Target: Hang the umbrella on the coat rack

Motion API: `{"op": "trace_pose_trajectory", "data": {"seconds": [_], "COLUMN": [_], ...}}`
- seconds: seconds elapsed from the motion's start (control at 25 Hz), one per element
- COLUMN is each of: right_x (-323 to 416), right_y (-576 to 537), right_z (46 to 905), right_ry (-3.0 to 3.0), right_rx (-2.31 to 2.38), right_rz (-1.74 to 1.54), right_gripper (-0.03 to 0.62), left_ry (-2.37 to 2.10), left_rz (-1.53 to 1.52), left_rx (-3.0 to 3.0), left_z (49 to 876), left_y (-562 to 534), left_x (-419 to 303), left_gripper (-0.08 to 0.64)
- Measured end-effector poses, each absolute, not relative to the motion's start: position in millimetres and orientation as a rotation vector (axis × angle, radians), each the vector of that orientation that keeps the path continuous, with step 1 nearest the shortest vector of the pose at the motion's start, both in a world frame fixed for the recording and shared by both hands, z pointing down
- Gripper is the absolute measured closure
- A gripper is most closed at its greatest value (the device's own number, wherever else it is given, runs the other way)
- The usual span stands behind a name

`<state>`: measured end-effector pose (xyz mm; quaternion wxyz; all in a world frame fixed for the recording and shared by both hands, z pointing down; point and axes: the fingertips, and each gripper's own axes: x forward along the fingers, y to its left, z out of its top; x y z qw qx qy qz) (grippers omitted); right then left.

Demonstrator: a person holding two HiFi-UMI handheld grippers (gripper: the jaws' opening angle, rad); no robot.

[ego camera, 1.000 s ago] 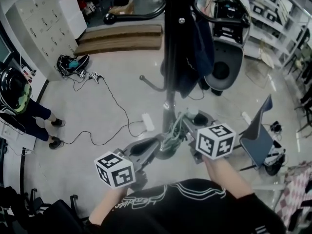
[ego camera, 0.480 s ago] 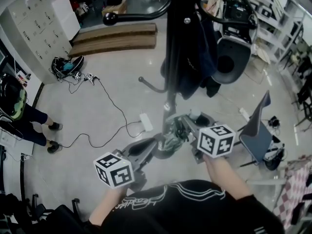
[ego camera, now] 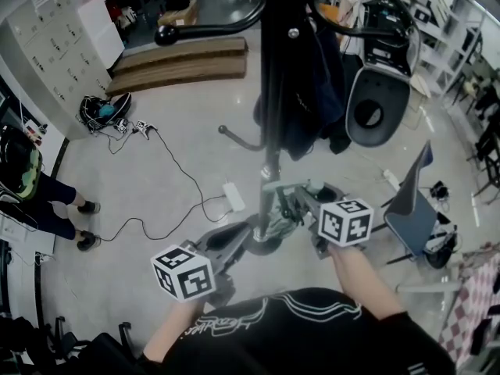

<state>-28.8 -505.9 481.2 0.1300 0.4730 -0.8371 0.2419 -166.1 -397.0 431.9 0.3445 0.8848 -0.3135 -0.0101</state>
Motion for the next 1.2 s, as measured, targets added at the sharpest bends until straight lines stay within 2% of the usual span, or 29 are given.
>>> {"op": "trace_pose_trajectory", "data": {"seconds": [0.64, 1.2], "right_x": [-15.9, -56.2], "right_y": [-509.3, -496.9], "right_z": [531.1, 574.7], "right_ry": [-2.396, -2.489], "right_rx": [1.3, 0.906], "right_rz": [0.843, 0.83], "right_gripper": [0.42, 0.394], "left_ry": [-0.861, -0.933], "left_rz": [-0.016, -0.004], "left_rx": [2.272, 2.23], "left_z": [432.5, 437.7], "left_y": [-399.4, -391.6], "left_x": [-161.3, -159.0], "left_gripper": [0.538, 0.538]}}
